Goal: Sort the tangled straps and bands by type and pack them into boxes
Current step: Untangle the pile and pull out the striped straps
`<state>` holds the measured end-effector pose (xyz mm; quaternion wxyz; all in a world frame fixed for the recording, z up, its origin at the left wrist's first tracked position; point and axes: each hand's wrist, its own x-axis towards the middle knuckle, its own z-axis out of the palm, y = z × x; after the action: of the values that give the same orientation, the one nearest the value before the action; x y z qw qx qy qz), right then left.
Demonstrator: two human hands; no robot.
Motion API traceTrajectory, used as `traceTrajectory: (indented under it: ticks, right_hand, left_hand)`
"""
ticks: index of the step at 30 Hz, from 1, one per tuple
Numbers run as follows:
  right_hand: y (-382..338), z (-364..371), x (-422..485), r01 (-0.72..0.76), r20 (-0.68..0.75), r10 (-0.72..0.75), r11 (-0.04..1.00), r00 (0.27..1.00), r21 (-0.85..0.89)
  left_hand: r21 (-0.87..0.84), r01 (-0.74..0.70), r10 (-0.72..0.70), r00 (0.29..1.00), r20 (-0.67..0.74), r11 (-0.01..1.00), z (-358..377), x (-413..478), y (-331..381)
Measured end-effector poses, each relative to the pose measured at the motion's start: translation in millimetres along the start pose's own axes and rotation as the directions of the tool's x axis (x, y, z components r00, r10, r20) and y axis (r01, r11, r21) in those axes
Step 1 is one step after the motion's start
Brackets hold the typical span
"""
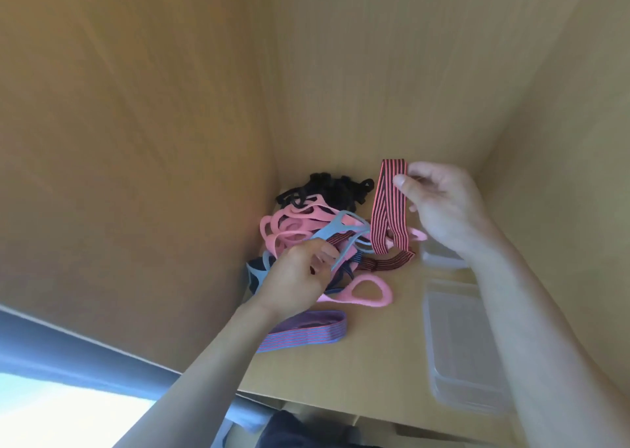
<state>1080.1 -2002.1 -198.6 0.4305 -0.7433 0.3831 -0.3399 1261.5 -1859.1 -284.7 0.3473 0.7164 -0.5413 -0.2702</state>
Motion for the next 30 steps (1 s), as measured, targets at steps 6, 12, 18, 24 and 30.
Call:
traceTrajectory:
  ticks: [6,12,18,24,30]
  right_hand:
    - [-37,-11,21,0.088,-0.058,-0.078,0.977,0.995,0.192]
    - [-69,-24,36,0.171,-0.042,-0.168,0.922,0.985,0.348]
    - [-100,-37,52,0.232,-0.104,-0.208,0.896,0.973,0.38]
    - [-119,-44,68,0.235,-0.185,-0.168,0.866,0.968,0.442]
    - [-124,-42,89,0.148,-0.23,-0.043,0.874,0.972,0.462]
  left_hand:
    - [-0.29,-0.013,0.017,1.0,0.014,0.957,2,36,32]
    - [-0.288,-0.057,0.101,0.985,0.14,0.956,7,61,50]
    - [-0.45,-0.014,0.108,0.977,0.185,0.893,9,72,62]
    - [-0.535,0.028,0.13,0.958,0.256,0.844,11,71,70]
    - [-0.601,0.01,0.143,0.968,0.207,0.799,7,74,84]
